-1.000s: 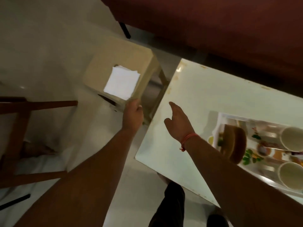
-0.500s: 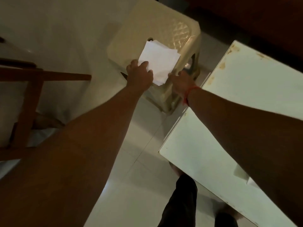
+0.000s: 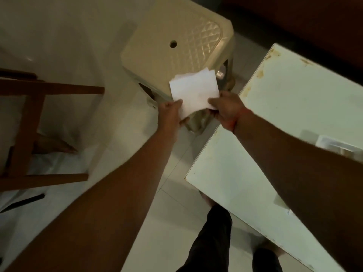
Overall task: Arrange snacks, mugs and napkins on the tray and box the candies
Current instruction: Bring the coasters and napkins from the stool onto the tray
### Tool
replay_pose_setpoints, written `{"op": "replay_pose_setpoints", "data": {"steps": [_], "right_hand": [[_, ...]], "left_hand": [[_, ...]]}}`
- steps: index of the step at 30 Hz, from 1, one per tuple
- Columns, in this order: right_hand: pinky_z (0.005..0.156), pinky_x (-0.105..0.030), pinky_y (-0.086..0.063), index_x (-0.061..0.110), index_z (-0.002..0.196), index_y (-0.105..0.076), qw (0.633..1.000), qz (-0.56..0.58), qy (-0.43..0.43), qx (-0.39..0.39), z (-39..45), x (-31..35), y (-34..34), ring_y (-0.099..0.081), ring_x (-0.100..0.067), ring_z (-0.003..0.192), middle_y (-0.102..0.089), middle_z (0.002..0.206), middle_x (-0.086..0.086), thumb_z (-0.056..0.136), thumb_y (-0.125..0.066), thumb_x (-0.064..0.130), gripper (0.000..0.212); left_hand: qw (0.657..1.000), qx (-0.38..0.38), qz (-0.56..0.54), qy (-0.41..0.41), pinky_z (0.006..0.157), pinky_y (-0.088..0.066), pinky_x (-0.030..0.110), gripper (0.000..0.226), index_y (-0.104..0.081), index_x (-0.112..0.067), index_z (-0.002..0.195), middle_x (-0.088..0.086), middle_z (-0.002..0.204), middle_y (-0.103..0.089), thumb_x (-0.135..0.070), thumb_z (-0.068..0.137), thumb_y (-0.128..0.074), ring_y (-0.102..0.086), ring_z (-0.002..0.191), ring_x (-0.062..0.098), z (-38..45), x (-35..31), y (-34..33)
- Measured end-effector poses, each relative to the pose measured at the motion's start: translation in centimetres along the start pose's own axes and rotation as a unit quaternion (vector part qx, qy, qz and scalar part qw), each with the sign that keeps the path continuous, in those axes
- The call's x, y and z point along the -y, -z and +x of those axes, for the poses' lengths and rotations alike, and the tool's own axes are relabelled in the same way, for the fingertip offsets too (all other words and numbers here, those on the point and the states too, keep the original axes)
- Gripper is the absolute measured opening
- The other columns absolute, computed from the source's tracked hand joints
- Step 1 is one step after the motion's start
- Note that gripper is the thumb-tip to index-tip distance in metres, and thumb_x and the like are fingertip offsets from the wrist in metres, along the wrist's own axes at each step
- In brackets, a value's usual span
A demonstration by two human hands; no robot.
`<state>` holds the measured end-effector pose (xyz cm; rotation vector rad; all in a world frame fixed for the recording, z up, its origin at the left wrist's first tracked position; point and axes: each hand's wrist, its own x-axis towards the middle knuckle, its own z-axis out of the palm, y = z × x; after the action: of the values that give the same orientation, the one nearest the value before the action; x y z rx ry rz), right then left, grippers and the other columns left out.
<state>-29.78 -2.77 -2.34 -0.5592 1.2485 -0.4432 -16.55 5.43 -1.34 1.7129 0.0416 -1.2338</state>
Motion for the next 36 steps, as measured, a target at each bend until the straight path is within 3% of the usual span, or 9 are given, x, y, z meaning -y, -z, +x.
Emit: {"op": "replay_pose_setpoints", "data": {"steps": [5,8,13,15,19,25,27,32,36], "right_hand": [[0.057,-0.023,-0.054,0.009,0.100,-0.060,0.995,0.071,-0.053,0.042,-9.0,-5.2,6.3,-0.062,-0.019,0.083,-0.065,0.100,-0.009,0.094,-0.053,-0.004,0.016],[0.061,-0.026,-0.054,0.011,0.101,-0.062,0.997,0.055,-0.050,0.011,-14.3,-8.3,10.9,-0.063,-0.019,0.086,-0.067,0.102,-0.007,0.094,-0.055,0.000,0.015],[0.058,-0.026,-0.057,0.018,0.106,-0.062,0.989,-0.094,0.015,-0.117,-20.7,-9.5,17.5,-0.066,-0.020,0.091,-0.067,0.103,0.002,0.093,-0.055,0.005,0.019],[0.060,-0.024,-0.058,0.022,0.105,-0.061,0.968,-0.174,0.067,-0.166,-22.4,-9.4,19.7,-0.065,-0.018,0.088,-0.065,0.099,0.006,0.093,-0.055,0.008,0.020],[0.086,-0.024,-0.046,0.016,0.123,-0.061,0.878,-0.372,0.176,-0.243,-25.6,-9.1,24.4,-0.059,-0.017,0.105,-0.061,0.118,0.000,0.094,-0.055,0.016,0.030],[0.070,-0.033,-0.054,0.010,0.113,-0.068,0.768,-0.508,0.298,-0.251,-28.8,-8.5,28.1,-0.061,-0.027,0.085,-0.063,0.095,-0.009,0.082,-0.064,0.003,0.032],[0.066,-0.035,-0.054,0.008,0.110,-0.069,0.753,-0.524,0.300,-0.260,-29.5,-8.7,29.0,-0.060,-0.028,0.081,-0.063,0.089,-0.010,0.081,-0.065,0.001,0.031],[0.064,-0.036,-0.052,0.008,0.105,-0.070,0.757,-0.518,0.305,-0.258,-30.4,-9.2,30.8,-0.059,-0.028,0.078,-0.063,0.084,-0.010,0.088,-0.041,0.020,0.036],[0.067,-0.038,-0.050,0.013,0.109,-0.068,0.754,-0.546,0.288,-0.225,-30.1,-10.0,31.5,-0.057,-0.026,0.080,-0.063,0.086,-0.007,0.088,-0.052,0.016,0.027]], "left_hand": [[0.981,0.108,-0.067,0.148,0.071,-0.060,0.038,0.031,-0.059,-0.015,0.121,0.016,0.121,-0.067,-0.030,0.094,-0.062,-0.066,0.104,0.030,-6.8,6.0,0.0],[0.982,0.114,0.016,0.151,0.068,-0.059,0.036,0.027,-0.062,-0.015,0.121,0.011,0.115,-0.070,-0.022,0.094,-0.061,-0.067,0.101,0.027,-10.9,9.5,-1.6],[0.979,0.124,0.102,0.129,0.092,-0.055,0.045,0.025,-0.065,-0.009,0.120,0.010,0.117,-0.072,-0.014,0.097,-0.059,-0.068,0.108,0.028,-16.9,13.7,-5.7],[0.977,0.118,0.135,0.114,0.094,-0.054,0.045,0.017,-0.069,-0.014,0.111,0.006,0.111,-0.074,-0.015,0.096,-0.061,-0.069,0.105,0.028,-19.0,14.9,-7.9],[0.972,0.134,0.174,0.083,0.096,-0.053,0.046,0.017,-0.069,-0.020,0.108,0.004,0.111,-0.073,-0.019,0.098,-0.056,-0.068,0.105,0.027,-23.6,16.8,-13.3],[0.969,0.179,0.145,0.095,0.083,-0.056,0.033,0.028,-0.064,-0.013,0.121,0.008,0.108,-0.073,-0.020,0.103,-0.043,-0.070,0.099,0.020,-29.3,18.9,-19.4],[0.968,0.184,0.119,0.119,0.082,-0.056,0.029,0.031,-0.063,-0.011,0.125,0.007,0.109,-0.074,-0.022,0.104,-0.043,-0.070,0.101,0.017,-30.6,19.6,-20.6],[0.970,0.173,0.050,0.162,0.104,-0.049,0.038,0.045,-0.058,-0.007,0.132,0.010,0.115,-0.073,-0.037,0.103,-0.044,-0.068,0.110,0.021,-32.6,21.2,-21.8],[0.965,0.188,0.021,0.183,0.107,-0.047,0.039,0.059,-0.059,-0.007,0.132,0.011,0.115,-0.073,-0.053,0.097,-0.046,-0.068,0.111,0.022,-33.2,21.9,-22.2]]}}
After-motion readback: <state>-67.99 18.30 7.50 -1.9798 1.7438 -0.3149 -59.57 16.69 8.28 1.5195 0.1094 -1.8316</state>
